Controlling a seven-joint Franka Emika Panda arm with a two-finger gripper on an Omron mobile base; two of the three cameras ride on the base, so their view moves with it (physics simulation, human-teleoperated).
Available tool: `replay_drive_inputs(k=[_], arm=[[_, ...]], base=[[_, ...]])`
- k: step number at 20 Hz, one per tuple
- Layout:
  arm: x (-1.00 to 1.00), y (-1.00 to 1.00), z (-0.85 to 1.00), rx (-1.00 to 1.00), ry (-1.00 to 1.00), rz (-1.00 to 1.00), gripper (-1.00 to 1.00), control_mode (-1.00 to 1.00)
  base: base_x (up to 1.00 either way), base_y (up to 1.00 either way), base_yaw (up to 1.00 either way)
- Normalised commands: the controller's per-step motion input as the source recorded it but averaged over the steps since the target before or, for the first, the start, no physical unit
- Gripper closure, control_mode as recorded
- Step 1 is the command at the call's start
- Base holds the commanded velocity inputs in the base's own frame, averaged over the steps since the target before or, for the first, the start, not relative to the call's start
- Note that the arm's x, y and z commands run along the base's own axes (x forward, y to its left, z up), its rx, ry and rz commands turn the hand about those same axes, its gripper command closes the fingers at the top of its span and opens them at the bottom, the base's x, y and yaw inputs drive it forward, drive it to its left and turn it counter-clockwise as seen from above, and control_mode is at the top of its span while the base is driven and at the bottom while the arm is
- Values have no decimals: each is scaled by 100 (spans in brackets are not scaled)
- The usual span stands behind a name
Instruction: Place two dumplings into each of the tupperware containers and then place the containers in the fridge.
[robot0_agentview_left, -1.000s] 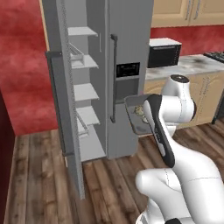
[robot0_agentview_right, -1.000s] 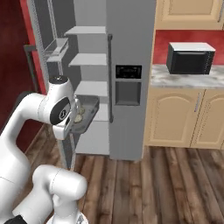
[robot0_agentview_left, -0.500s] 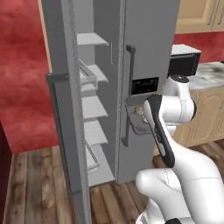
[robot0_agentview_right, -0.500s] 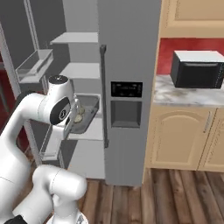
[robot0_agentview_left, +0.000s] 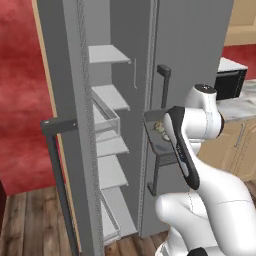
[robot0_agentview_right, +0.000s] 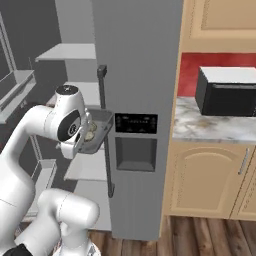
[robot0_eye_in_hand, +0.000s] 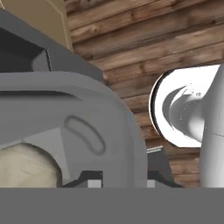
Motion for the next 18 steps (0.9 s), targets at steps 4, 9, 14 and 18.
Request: replay_drive_inputs(k=[4,9,14,18], arm=[[0,0,0,0,0,0,100,100],[0,0,0,0,0,0,100,100],[0,0,0,0,0,0,100,100],[0,0,0,0,0,0,100,100]], base=[[59,-16,3],[19,-6,6],[-14,0,2],[-28,0,6]])
